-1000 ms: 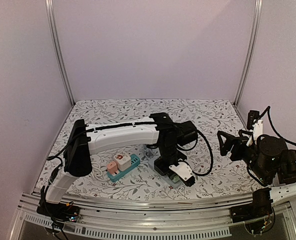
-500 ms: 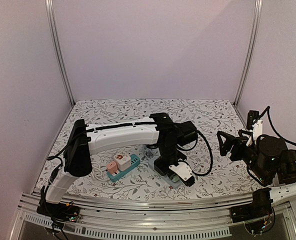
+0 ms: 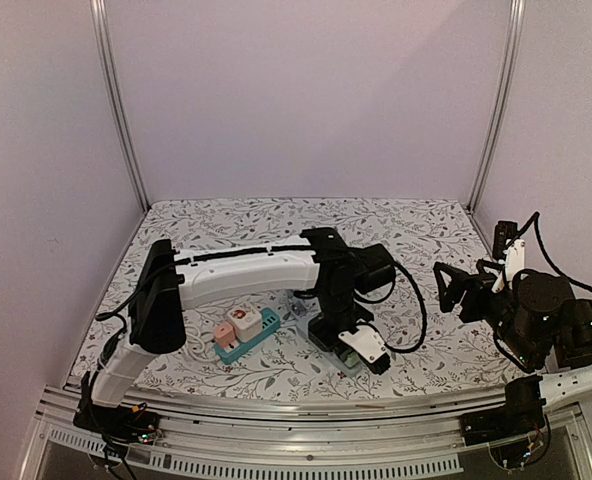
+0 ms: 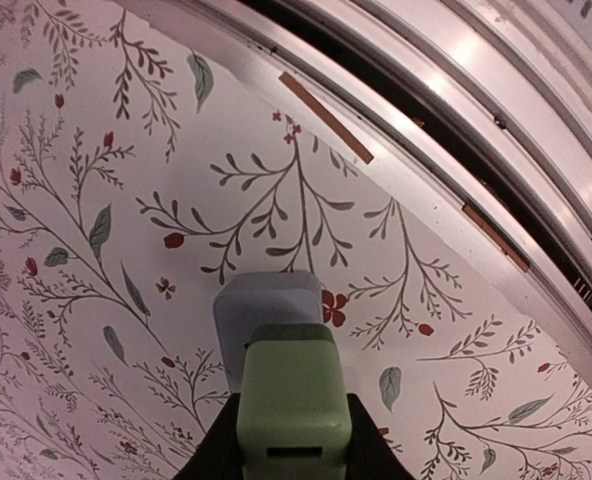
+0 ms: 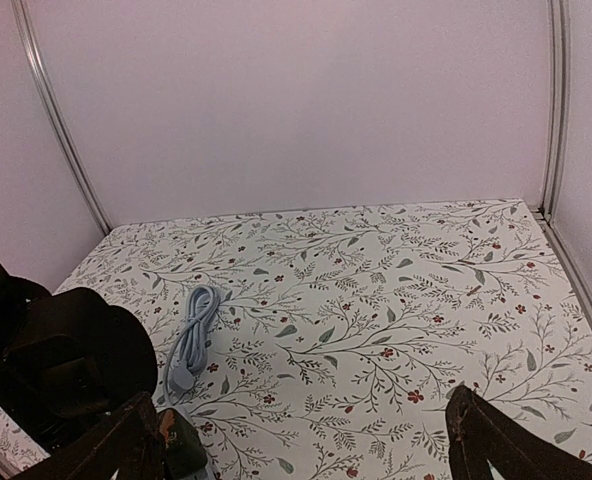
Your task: Insert the plug
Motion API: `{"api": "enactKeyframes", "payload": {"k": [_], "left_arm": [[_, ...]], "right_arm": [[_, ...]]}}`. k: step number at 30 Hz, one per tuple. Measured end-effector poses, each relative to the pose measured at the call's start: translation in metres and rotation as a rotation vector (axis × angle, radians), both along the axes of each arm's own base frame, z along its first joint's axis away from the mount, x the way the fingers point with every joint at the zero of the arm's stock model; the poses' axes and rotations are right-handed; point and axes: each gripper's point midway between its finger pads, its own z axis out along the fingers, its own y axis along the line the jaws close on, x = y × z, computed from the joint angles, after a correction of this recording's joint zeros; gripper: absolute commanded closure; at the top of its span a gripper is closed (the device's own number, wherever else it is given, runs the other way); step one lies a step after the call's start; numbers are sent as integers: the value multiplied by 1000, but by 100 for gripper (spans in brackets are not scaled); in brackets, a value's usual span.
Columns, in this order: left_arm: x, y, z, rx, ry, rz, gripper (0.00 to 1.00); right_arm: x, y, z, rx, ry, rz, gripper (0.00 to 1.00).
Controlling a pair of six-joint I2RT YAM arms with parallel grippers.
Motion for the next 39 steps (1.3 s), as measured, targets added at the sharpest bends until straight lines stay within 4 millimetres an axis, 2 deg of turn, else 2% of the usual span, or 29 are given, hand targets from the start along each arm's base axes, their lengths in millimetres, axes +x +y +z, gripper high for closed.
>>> {"api": "enactKeyframes", "payload": {"k": [16,39], "left_arm": [[3,1,-6,8,6,22,100],[6,3,-2,-9,-18,11,100]], "right_arm": [[0,0,0,-3,0,2,1],[0,1,0,-2,1,7,1]]}}
